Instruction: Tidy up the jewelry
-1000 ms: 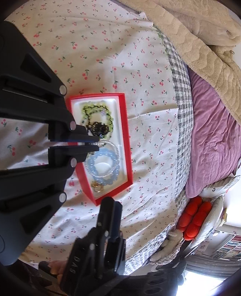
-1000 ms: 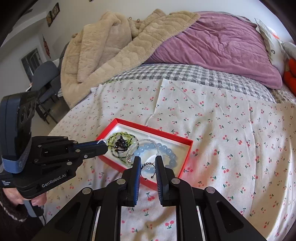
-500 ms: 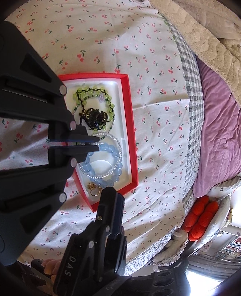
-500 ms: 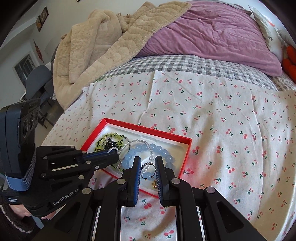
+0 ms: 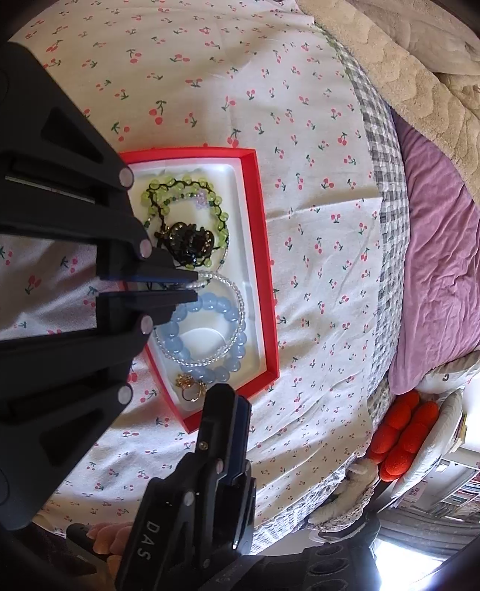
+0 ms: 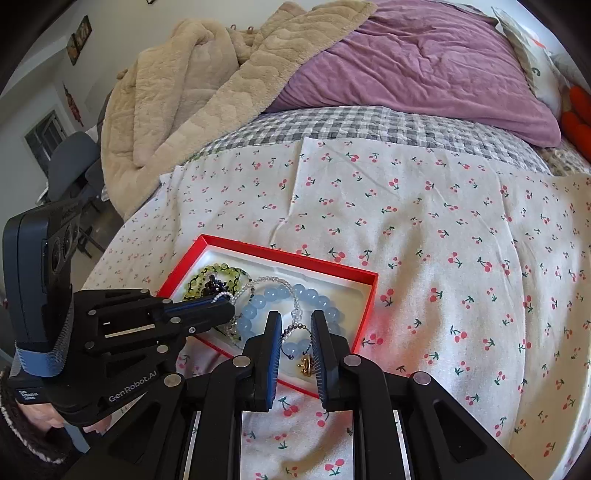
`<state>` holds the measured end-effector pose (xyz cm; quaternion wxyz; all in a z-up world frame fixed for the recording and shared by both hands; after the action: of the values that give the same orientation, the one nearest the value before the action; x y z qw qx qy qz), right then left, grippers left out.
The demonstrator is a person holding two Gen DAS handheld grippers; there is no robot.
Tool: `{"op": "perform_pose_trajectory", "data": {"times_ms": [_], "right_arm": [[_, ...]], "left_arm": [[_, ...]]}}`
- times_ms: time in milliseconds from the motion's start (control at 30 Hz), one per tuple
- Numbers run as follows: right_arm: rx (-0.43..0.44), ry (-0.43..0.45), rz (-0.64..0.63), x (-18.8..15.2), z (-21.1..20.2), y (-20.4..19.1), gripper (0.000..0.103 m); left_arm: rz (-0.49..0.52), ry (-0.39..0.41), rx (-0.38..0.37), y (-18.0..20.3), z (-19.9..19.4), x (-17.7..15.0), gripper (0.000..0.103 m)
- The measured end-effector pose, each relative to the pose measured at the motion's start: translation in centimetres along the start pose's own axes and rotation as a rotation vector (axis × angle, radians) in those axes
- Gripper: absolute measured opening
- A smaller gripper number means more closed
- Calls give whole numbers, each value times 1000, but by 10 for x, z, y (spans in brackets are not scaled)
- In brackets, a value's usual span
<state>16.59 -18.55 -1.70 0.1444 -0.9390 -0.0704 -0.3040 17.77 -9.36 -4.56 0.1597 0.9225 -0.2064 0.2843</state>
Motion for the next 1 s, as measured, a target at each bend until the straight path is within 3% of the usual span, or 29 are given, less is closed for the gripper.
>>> {"op": "perform_pose_trajectory", "data": {"times_ms": [100,333,433,467,500,533,767,1000], "right_arm": [[7,-4,21,0,1,3,19],[27,-29,58,-2,1,9,22],[34,-20,70,-1,-3,12,30],[38,-17,74,-1,-4,12,41],[46,-10,86,-1,-8,13,60],[53,3,98,-1,-11,14,65],[32,44,82,-3,-36,14,72],[-68,14,45,-28,-57,18,83]], "left_arm": [[14,-9,6,1,-1,-2,5],[57,-4,8,7,-8,-5,29],[61,1,9,8,-12,-6,44],[61,4,10,8,-14,-6,47],[60,4,7,9,-16,-7,52],[60,1,4,10,-18,-8,56],[100,4,33,20,-36,-22,76],[31,-41,124,9,-46,-44,91]]}}
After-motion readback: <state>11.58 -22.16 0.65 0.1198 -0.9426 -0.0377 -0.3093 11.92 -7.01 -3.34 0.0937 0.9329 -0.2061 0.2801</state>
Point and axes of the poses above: each gripper's, at about its wrist camera, not at the fingertips, and z roughly the way its jaws point, y to its right, x to its top, the point moved 7 cm from there along z, roughly the way its jaws point, and after that the axes turned 1 degree about -x, right-handed, at the moved point
